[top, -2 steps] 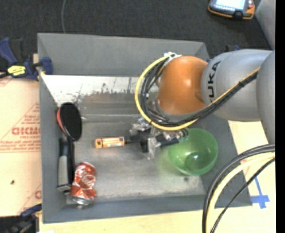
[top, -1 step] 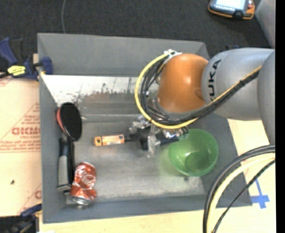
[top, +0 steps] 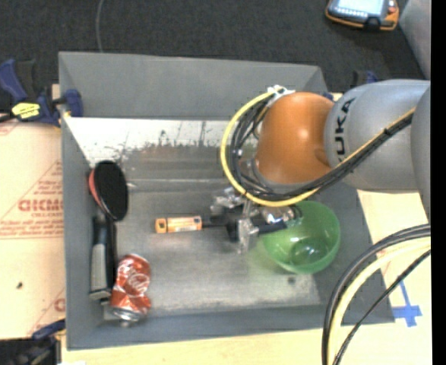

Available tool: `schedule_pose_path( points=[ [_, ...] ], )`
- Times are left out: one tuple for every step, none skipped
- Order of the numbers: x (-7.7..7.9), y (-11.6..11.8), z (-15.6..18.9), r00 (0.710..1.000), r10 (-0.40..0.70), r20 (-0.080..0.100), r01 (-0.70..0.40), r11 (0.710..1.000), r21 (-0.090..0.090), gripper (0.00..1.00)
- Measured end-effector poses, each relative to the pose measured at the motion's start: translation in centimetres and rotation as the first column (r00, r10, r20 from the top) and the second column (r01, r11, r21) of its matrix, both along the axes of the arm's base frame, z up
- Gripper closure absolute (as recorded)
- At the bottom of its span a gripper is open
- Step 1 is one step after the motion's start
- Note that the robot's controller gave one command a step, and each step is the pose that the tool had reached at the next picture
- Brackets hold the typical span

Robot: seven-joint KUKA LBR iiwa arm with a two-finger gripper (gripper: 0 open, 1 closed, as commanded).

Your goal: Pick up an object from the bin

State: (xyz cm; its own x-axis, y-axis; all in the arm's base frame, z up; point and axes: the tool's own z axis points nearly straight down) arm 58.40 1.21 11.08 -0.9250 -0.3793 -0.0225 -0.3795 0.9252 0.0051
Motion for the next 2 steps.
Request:
schedule_pose_path(
  points=[
    [-0.03, 2.54, 22.32, 0.999, 0.048, 0.01, -0.048, 0.999, -0.001, 1.0],
    [-0.11, 2.57, 22.12, 0.999, 0.047, 0.005, -0.047, 0.999, 0.0, 1.0]
  ],
)
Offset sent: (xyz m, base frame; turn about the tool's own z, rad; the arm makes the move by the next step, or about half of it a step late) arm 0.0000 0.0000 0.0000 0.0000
